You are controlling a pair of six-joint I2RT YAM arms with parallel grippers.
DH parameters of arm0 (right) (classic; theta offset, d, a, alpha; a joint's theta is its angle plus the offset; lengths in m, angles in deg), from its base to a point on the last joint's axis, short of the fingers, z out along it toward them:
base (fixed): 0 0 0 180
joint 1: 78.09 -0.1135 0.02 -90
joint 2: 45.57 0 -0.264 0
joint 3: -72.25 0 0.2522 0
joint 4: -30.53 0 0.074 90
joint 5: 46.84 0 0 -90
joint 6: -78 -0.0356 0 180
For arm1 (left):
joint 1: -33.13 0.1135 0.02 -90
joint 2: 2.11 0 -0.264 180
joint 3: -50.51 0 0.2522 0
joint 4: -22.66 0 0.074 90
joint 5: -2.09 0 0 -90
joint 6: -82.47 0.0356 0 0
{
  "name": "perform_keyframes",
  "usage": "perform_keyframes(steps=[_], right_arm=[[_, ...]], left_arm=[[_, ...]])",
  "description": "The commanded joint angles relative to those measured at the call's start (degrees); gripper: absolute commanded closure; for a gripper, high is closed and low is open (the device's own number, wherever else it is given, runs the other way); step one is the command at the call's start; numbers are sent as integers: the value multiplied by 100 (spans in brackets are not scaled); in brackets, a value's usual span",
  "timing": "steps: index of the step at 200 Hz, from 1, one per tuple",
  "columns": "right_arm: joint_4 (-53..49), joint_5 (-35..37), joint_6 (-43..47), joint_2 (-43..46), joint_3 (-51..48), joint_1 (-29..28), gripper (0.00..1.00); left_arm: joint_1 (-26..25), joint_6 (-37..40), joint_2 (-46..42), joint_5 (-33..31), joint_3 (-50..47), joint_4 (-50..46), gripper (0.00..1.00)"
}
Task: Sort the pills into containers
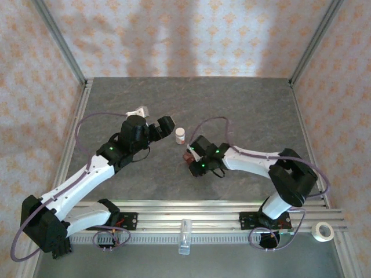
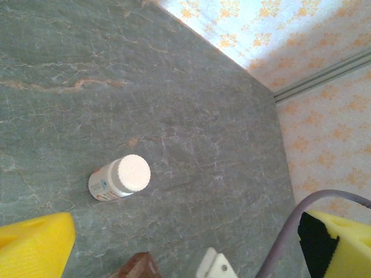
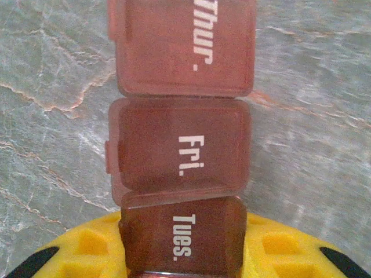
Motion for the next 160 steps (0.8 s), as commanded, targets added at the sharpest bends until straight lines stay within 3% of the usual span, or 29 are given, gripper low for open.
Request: perform_keyframes(steps=[1, 27, 38, 77, 101, 160], right_arm=[[-270, 489, 406, -365, 330, -122, 74], [-333, 574, 521, -606, 432, -122, 72], [-381, 613, 535, -664, 459, -122, 66], [-605, 831, 355, -640, 441, -121, 21], [-943, 964, 79, -586, 541, -122, 16], [-2148, 1697, -349, -712, 1009, -122, 15]], left_arm=[[52, 136, 32, 76, -84, 116, 0], [62, 116, 8, 103, -173, 178, 0], [69, 91, -11, 110, -217, 203, 0], [71, 46, -33, 147, -317, 324, 0], [79, 42, -31, 162, -315, 378, 0], [98, 43, 115, 278, -239, 499, 0]])
